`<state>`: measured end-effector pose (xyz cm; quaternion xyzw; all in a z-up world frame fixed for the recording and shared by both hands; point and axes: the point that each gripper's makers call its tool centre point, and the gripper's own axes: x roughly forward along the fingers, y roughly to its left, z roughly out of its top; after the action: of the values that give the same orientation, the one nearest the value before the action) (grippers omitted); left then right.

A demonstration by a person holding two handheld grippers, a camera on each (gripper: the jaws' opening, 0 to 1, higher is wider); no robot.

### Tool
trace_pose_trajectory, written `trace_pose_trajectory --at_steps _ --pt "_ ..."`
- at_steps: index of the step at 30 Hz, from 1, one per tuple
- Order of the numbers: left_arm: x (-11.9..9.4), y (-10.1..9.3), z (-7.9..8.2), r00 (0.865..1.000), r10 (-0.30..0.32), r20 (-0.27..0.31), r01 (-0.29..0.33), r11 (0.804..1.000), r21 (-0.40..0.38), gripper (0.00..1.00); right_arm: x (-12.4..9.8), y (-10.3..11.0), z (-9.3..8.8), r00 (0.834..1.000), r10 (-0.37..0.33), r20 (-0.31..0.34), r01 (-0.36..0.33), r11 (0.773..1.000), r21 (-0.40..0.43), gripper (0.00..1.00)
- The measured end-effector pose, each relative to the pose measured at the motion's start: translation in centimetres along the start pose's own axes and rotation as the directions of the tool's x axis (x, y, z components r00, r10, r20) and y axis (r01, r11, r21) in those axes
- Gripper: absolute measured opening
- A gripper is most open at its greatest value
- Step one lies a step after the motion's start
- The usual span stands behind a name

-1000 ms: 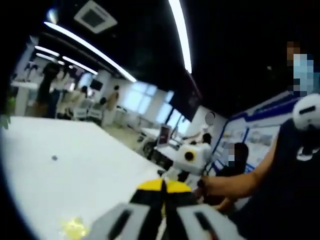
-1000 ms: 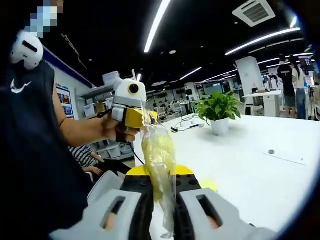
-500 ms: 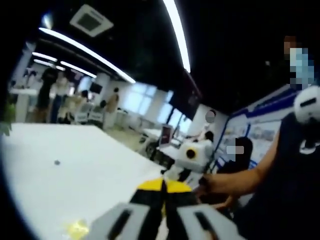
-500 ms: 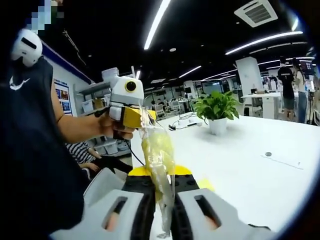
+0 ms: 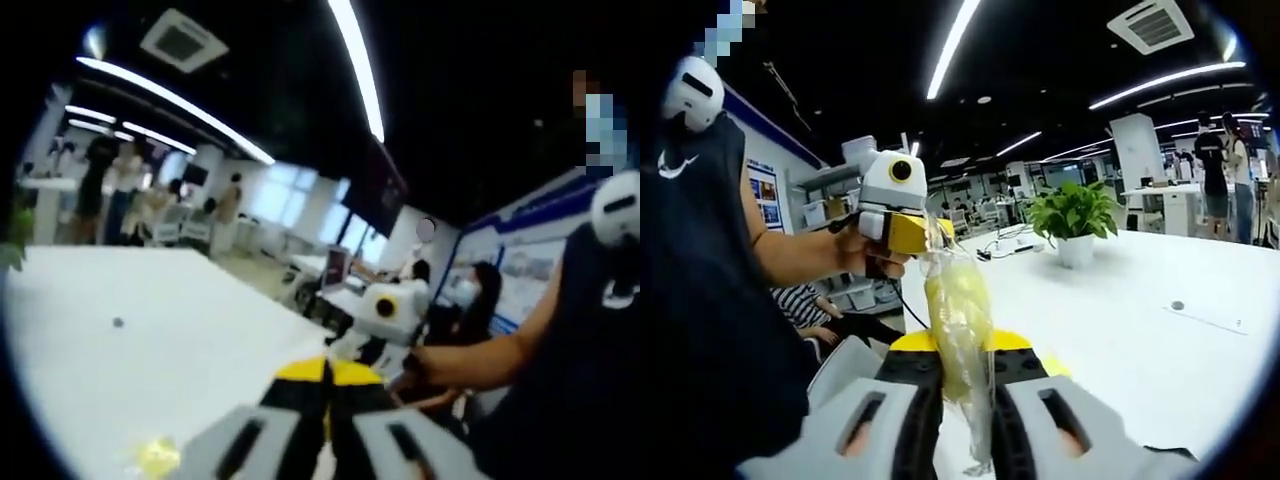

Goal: Compare the silicone blocks by pressing each to a similar depth, holding the contact briefly, and releasing to observe deformation and rebound differences across the visible hardness samples.

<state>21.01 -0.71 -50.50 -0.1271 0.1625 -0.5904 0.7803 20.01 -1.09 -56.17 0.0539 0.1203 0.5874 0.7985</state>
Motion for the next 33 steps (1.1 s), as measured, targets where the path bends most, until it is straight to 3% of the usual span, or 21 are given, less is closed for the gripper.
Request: trace_pose_trajectory --at_steps 6,8,13,16,19,28,30,33 --pt "-0.1 0.1 0.1 1.000 0.003 0.008 -0.003 1.000 -0.009 0.00 0.1 -0.1 0.1 1.000 0.004 0.022 -0.003 1.000 -0.013 0.13" --pt "-0.1 0.3 0.2 1.000 0.012 0.009 -0.012 1.000 0.000 0.00 0.4 -0.4 0.0 1.000 -0.012 0.023 0.012 1.000 -0.001 0.19" --pt "-0.4 1.0 0.0 1.000 0.027 0.007 -0.027 1.000 -0.003 0.00 1.0 -2.0 0.5 0.994 -0.100 0.053 0.101 0.995 -0.017 0.62" --pt "-0.5 1.1 0.3 0.999 0.031 0.022 -0.031 0.999 -0.017 0.00 1.0 -3.7 1.6 0.974 -0.189 0.125 0.198 0.978 -0.061 0.93" --pt "-0.6 1.1 0.6 0.999 0.032 0.026 -0.031 0.999 -0.016 0.00 0.5 -3.3 1.5 0.979 -0.165 0.121 0.170 0.985 -0.028 0.96" --pt "0.0 1.1 1.0 0.999 0.027 0.034 -0.027 0.999 -0.017 0.00 0.1 -4.3 1.3 0.971 -0.213 0.112 0.217 0.976 -0.029 0.96" --pt "0.1 1.1 1.1 0.999 0.029 0.039 -0.029 0.999 -0.013 0.00 -0.3 -4.7 1.4 0.966 -0.233 0.115 0.238 0.971 -0.023 0.96" --pt "0.3 1.1 1.3 0.999 0.028 0.043 -0.027 0.999 -0.020 0.00 -1.3 -6.2 1.2 0.945 -0.305 0.121 0.299 0.952 0.060 0.96"
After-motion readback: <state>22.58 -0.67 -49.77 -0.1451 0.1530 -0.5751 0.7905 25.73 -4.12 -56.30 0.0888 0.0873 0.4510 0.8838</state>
